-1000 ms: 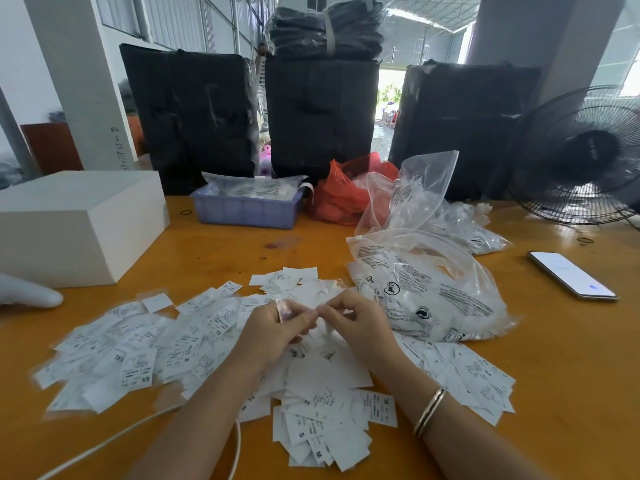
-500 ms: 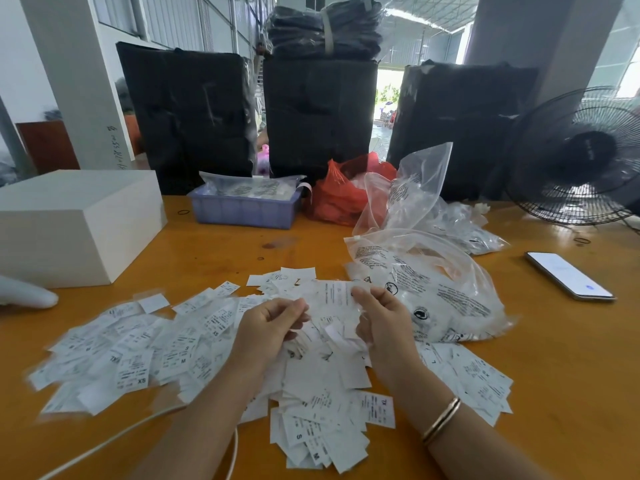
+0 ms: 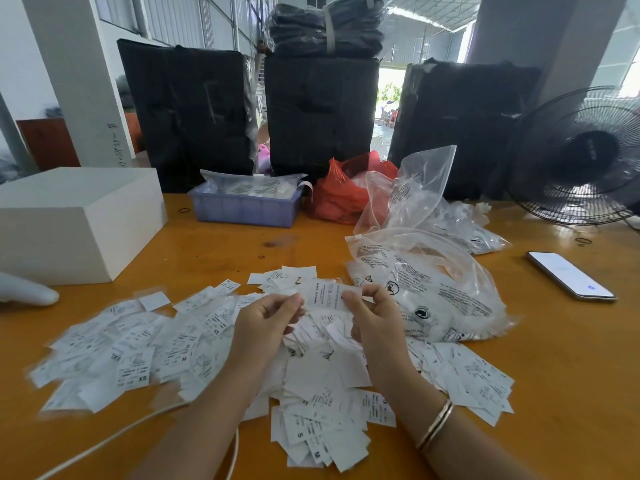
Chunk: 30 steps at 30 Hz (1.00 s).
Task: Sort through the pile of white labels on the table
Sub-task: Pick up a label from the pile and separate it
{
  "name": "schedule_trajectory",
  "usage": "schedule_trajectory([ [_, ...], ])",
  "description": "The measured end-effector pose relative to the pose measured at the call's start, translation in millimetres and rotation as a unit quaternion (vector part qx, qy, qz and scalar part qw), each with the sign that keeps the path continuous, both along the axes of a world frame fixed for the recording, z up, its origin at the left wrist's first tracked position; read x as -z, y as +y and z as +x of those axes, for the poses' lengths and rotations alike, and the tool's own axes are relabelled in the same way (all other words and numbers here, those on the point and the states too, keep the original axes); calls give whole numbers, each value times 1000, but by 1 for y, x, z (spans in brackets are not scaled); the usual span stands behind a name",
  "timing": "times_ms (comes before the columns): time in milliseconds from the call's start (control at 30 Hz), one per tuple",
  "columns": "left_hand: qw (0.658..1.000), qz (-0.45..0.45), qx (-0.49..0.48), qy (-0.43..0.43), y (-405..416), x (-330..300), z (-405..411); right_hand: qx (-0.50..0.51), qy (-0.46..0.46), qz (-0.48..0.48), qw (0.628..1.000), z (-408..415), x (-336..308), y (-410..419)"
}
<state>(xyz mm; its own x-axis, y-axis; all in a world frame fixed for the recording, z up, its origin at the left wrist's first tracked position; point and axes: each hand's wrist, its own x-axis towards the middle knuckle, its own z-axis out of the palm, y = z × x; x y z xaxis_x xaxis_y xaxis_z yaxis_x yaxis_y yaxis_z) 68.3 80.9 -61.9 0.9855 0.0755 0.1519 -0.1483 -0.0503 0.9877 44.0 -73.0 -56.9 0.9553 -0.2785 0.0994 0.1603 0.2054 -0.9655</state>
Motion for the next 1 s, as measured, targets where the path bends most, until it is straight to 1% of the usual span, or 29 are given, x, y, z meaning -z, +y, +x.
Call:
schedule_trajectory([
  [167, 1000, 5, 7, -5, 1, 0, 0, -8, -20, -56, 998, -2, 0, 0],
  [300, 1000, 3, 13, -15, 4, 0, 1, -26, -40, -147, 988, -3, 1, -2],
  [400, 1000, 1, 22, -20, 5, 1, 2, -32, -37, -174, 983, -3, 1, -5],
  [533, 998, 17, 48, -25, 3, 1, 1, -54, -38, -169, 983, -3, 1, -2],
  [633, 998, 9, 61, -17, 3, -1, 1, -58, -41, -139, 988, -4, 1, 0],
  [733, 998, -19, 61, -8, 5, -2, 1, -49, -26, -120, 991, -3, 0, -3],
  [800, 998, -2, 57, -15, 6, -1, 0, -35, -19, -116, 992, -2, 0, -5],
  [900, 999, 10, 48, -16, 5, -1, 0, -35, -32, -92, 995, -3, 1, -4],
  [1000, 999, 5, 46, -13, 5, -1, 2, -42, -41, -106, 993, -4, 1, -2],
])
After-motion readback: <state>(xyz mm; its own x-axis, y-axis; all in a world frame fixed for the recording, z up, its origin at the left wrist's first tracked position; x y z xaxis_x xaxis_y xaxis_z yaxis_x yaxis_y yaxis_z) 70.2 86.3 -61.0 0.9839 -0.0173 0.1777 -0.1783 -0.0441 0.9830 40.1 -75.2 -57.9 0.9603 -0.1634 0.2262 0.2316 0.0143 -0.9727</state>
